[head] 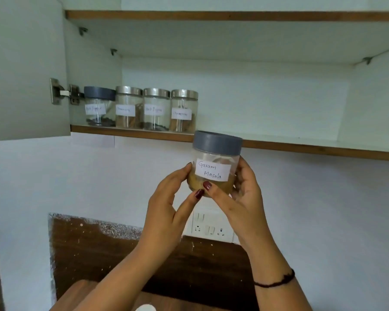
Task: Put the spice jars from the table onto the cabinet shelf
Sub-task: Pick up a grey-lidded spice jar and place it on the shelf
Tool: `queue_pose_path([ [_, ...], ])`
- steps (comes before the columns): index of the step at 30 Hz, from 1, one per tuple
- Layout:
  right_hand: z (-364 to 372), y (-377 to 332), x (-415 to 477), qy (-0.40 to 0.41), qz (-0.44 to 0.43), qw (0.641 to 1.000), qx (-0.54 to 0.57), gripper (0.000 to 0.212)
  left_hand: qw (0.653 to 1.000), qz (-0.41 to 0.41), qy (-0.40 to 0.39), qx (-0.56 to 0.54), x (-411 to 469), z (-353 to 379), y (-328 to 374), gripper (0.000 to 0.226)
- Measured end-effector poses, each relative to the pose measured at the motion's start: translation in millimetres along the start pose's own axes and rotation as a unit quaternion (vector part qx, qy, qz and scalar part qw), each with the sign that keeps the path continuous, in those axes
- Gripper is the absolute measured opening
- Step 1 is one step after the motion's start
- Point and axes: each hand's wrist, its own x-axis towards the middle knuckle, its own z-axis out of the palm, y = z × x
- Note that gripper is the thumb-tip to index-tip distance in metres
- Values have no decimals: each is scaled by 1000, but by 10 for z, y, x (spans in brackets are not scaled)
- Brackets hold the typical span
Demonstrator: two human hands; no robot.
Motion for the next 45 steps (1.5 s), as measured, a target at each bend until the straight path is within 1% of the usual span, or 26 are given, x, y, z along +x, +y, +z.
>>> queue_pose_path([
  [3,3,-92,250,-10,-28,999,-42,73,1000,25,-1,11,281,-37,64,51],
  [5,-27,-147,430,-18,-46,996,-71,76,999,39,-3,20,463,-61,87,51],
  [8,-82,-247,704,-34,-73,990,-118,83,997,59,-12,45,732,-91,120,58],
  [11,-82,-319,962,-42,-76,983,-163,77,994,79,-22,75,1001,-94,125,56],
  [13,-74,-318,1130,-40,-80,976,-196,73,992,81,-29,98,1184,-64,79,56],
  [18,-122,-249,1455,-14,-88,954,-287,73,982,92,-51,154,1577,45,-64,58],
  [21,-154,-191,1607,-18,-82,950,-302,73,979,91,-53,173,1720,130,-89,59],
  [26,-253,-82,1830,-53,-51,935,-347,70,977,51,-85,187,1825,285,-193,52],
  [31,-275,3,1918,-66,-27,938,-339,67,978,35,-66,194,1837,365,-227,49],
  [34,-273,50,1919,-50,-23,934,-353,69,971,62,-48,224,1803,358,-230,41],
  [37,-259,98,1878,-13,-33,907,-419,69,967,76,-24,243,1782,370,-245,36],
  [41,-159,164,1844,32,-54,853,-518,60,969,76,0,235,1790,412,-244,34],
  [43,-114,177,1837,51,-56,840,-538,61,969,75,-5,237,1799,404,-239,32],
  [45,-93,171,1837,61,-52,837,-541,61,968,77,-14,237,1809,387,-243,29],
])
